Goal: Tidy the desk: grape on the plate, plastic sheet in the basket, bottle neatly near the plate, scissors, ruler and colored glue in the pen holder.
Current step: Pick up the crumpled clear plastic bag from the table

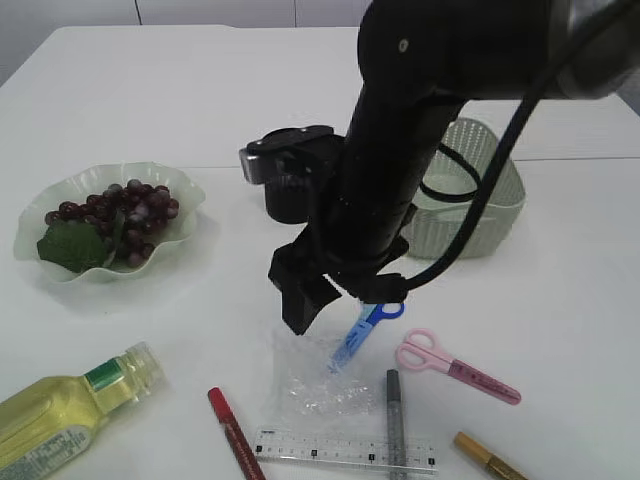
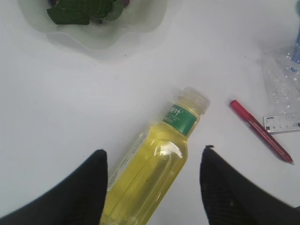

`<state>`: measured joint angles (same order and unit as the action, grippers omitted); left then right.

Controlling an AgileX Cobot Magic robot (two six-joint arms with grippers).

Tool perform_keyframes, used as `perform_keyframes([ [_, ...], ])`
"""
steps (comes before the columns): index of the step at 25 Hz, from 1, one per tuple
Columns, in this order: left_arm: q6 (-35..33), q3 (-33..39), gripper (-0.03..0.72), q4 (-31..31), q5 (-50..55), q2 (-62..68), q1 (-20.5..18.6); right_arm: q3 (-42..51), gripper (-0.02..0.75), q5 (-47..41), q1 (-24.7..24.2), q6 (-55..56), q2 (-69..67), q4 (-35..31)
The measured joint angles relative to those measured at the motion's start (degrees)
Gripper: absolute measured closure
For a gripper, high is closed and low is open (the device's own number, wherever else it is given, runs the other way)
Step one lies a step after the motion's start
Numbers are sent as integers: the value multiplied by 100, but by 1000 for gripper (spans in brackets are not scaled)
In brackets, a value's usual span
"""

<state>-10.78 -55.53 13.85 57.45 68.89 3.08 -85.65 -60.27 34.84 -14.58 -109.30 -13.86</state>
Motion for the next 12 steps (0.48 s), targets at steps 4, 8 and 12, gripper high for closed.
perform_keyframes([
  [4, 0, 0, 229, 13, -60, 0, 0, -2, 136, 60, 124, -24, -232, -87],
  [8, 0, 0, 230, 48, -132, 0, 0, -2, 130, 457, 208, -36, -283, -97],
  [12, 0, 0, 230, 80, -156, 0, 0, -2, 130, 682, 208, -141, -318, -118],
])
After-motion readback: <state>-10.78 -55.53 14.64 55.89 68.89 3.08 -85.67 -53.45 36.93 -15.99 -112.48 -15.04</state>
